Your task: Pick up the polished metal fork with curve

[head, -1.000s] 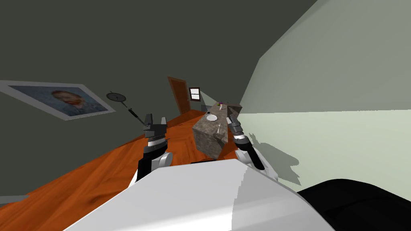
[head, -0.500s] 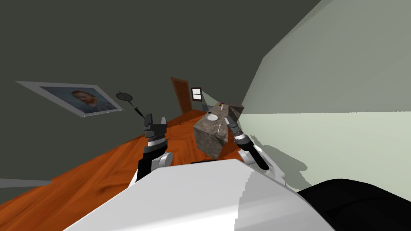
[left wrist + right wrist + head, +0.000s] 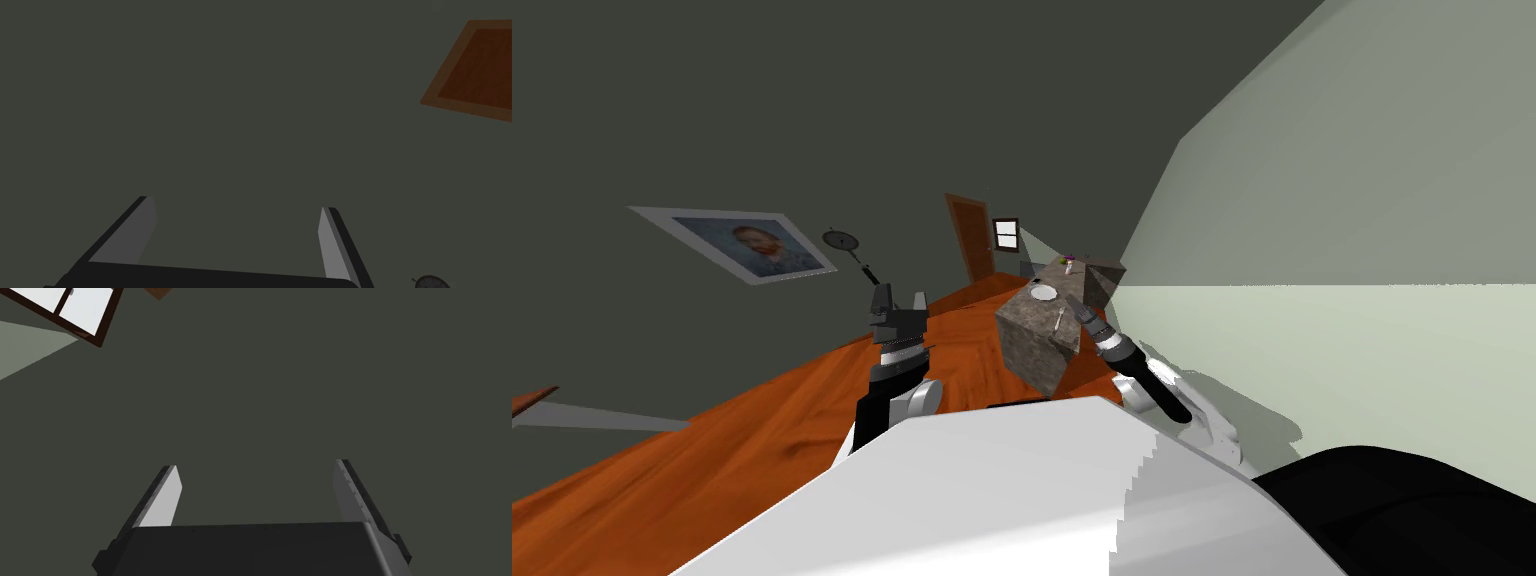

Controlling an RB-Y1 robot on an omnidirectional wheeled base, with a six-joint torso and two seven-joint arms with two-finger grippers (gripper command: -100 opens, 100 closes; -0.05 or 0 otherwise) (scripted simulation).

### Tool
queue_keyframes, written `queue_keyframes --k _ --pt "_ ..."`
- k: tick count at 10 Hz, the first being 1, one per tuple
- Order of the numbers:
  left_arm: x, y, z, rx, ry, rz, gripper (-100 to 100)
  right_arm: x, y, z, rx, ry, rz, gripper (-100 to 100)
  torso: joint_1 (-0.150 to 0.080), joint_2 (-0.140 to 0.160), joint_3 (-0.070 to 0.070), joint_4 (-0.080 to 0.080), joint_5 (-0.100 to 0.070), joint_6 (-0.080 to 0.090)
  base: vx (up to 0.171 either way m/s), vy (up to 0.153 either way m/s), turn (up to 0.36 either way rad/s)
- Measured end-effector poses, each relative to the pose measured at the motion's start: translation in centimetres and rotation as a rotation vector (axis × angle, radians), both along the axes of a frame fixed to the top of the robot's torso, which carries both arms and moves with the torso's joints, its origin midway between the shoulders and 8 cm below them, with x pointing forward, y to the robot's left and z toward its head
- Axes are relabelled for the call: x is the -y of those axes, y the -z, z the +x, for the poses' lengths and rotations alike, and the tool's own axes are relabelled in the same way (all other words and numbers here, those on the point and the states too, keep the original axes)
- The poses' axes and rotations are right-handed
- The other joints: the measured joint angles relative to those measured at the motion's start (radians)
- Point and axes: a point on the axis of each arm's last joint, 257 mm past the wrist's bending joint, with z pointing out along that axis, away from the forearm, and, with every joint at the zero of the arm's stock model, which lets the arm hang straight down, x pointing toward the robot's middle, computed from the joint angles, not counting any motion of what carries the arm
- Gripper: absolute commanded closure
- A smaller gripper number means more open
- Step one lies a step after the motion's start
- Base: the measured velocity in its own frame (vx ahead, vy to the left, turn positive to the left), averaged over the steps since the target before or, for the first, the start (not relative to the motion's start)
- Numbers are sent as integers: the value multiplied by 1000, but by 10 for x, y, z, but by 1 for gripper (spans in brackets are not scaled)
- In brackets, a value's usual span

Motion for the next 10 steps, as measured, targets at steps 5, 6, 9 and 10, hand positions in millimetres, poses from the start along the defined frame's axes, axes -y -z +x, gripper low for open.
queue_keyframes --k 5,6,9,10 --pt "0 0 0 0 0 0 0 -13 25 -2 -15 -27 -208 -100 1 -1 -1 0 0 0 -21 -17 85" --pt "0 0 0 0 0 0 0 -15 32 -3 -20 -31 -253 -100 1 -1 -1 0 0 0 -18 -15 91" --pt "0 0 0 0 0 0 0 -18 51 -5 -30 -49 -385 -100 1 -2 -1 0 0 0 -14 -16 91" --pt "0 0 0 0 0 0 0 -19 54 -6 -32 -56 -407 -100 1 -2 -1 0 0 0 -9 -9 207"
